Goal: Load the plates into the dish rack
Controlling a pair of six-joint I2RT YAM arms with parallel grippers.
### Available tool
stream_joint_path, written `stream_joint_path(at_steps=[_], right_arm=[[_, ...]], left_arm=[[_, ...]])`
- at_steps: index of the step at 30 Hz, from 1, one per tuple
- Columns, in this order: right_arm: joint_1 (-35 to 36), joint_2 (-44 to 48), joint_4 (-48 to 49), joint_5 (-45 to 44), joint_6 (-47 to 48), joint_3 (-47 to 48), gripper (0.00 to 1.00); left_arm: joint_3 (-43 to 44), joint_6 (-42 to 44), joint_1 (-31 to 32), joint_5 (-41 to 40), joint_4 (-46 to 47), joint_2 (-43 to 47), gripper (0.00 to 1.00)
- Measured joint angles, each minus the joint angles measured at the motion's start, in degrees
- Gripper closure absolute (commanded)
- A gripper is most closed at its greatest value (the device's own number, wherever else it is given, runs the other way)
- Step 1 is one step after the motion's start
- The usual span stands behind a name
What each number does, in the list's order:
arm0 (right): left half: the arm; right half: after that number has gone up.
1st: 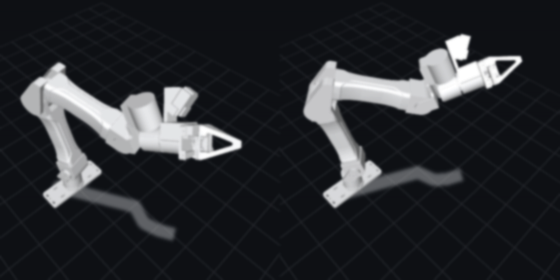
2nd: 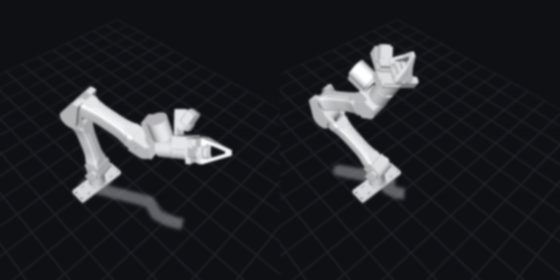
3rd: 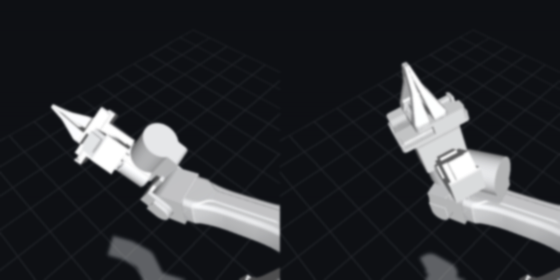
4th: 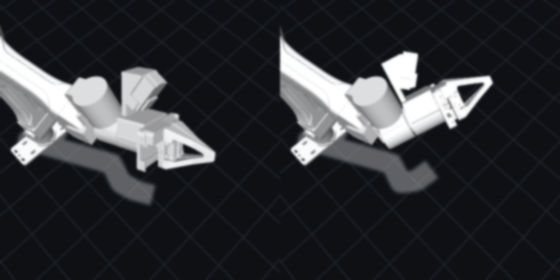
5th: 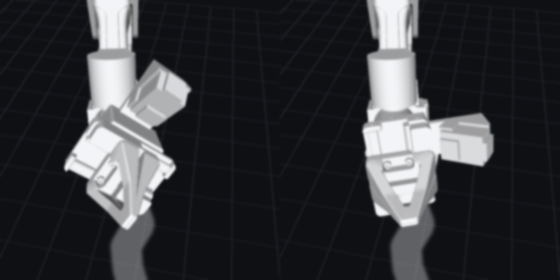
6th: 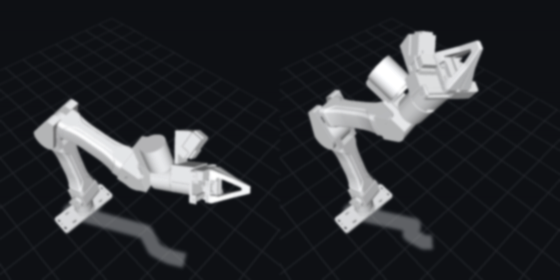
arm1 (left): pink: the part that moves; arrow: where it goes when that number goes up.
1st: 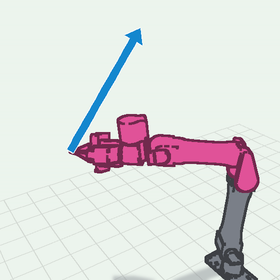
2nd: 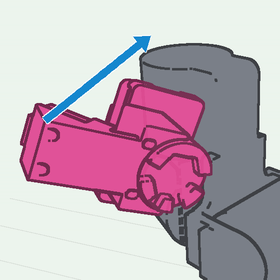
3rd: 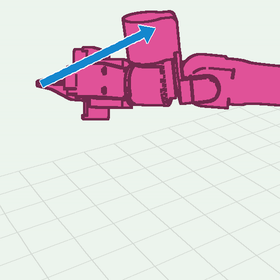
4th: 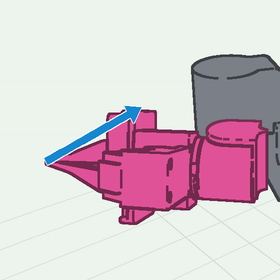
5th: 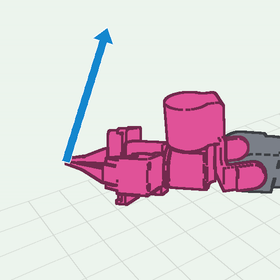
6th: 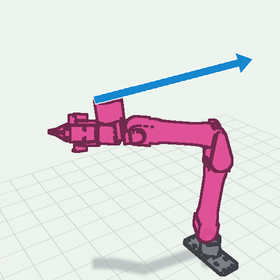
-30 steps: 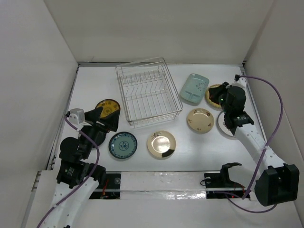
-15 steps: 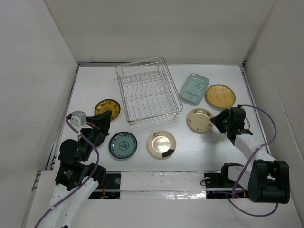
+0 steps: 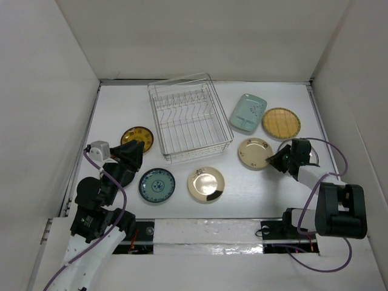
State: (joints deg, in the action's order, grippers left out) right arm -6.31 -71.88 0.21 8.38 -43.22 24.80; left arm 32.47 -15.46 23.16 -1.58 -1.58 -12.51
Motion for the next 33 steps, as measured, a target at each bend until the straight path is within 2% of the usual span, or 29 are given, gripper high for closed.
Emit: stream_joint_path(at_steps=[3,6,11,13,15,18,21,22,23,30,33], right_arm=[[-0.07,-1.01,0.13,-0.17,0.20,0.09,0.95],[0.09,1.92,-2.36,-1.05,0.44,0.42,1.00],[3.08,15.98,-14.71,-9.01,3.02,3.91,1.00],[5.86,20.59,-18.78,-12.41,4.09,8.13,1.00],[10.47,21.09,-20.85,-16.61,5.73,15.26,1.00],[20.65,13.42,-21.94,-24.41,10.05,30.62,1.00],[29.55,-0.68,-22.80,-33.18,15.91,49.48,1.00],[30.93,-3.52,-22.49,-36.28,17.94,52.74,1.00],[33.64,-10.75,-22.84,-39.08,20.00,60.28,1.00],[39.06,-40.52,-33.18,-51.80,31.58,91.58,1.00],[39.74,-49.92,-37.18,-54.45,33.90,103.32,1.00]], left_arm=[[0.00,0.00,0.00,-0.04,-0.02,-0.20,0.69],[0.00,0.02,0.00,-0.15,-0.02,-0.20,0.68],[0.00,0.07,0.00,-0.42,-0.04,-0.22,0.67],[0.00,0.09,0.00,-0.48,-0.04,-0.22,0.66],[0.00,0.13,0.00,-0.55,-0.04,-0.22,0.66],[0.00,0.17,0.00,-0.61,-0.04,-0.22,0.66],[0.00,0.20,0.00,-0.70,-0.04,-0.15,0.66],[0.00,0.17,0.00,-0.76,-0.04,-0.13,0.66],[0.00,0.20,0.00,-0.87,-0.04,-0.11,0.66],[0.00,0.20,0.00,-1.09,-0.07,-0.07,0.66],[0.00,0.20,0.00,-1.16,-0.07,-0.04,0.66]])
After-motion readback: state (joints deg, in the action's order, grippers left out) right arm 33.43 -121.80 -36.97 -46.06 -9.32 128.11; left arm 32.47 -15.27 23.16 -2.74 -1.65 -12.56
